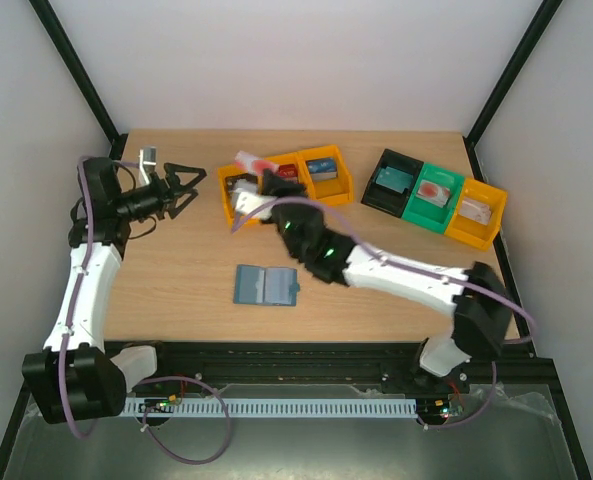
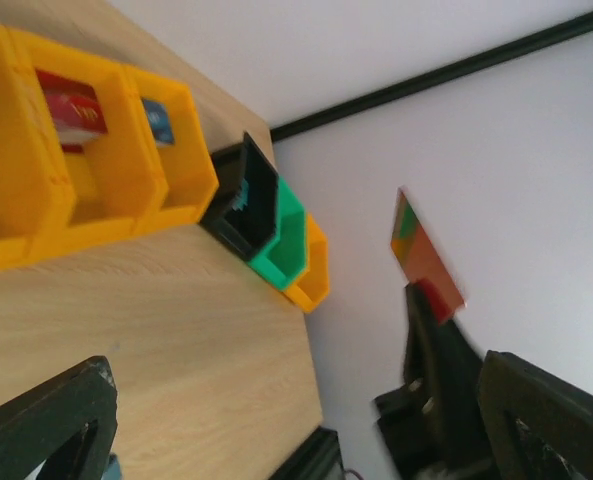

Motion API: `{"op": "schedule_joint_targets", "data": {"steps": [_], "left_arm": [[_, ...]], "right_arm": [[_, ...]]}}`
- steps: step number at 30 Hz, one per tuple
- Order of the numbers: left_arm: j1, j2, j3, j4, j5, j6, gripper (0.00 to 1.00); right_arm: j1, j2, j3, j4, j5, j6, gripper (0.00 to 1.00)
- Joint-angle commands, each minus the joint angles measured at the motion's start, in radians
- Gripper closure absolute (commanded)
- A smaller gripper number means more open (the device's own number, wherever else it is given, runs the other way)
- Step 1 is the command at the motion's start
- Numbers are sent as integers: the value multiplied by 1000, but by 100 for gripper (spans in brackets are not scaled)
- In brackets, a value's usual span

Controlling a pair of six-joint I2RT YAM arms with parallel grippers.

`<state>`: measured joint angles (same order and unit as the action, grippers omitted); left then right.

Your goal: Take the credit cards out of the card holder

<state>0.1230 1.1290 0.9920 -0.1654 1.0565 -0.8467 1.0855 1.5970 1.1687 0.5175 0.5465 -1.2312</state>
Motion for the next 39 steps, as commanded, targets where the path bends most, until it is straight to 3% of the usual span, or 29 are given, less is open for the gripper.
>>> {"op": "schedule_joint_targets", "data": {"steps": [1,3,7,12,15,24,39], "left_arm": [[47,-5,-7,11,-55,118,1],[54,-5,-15,6,-82,164,1],[58,-6,-25,10,-87,199,1],[63,-8,-26,19,-79,197,1],[67,-9,-30,23,-70,197,1],[66,3,-53,50,-46,189,1],[101,71,-58,52,-23,194,1]], "right_arm": [[-214,-143,85,-737,-293,387,98],[-348,-193,70,-867,-427,394,98],[-660,-263,-7,-954,-638,319,98],[-1000,-230,-62,-782,-778,246,98],[-1132,-134,4,-796,-810,188,98],[-1248,-80,-108,-586,-673,-83,98],[-1280,119,-76,-462,-649,-182,98]]}}
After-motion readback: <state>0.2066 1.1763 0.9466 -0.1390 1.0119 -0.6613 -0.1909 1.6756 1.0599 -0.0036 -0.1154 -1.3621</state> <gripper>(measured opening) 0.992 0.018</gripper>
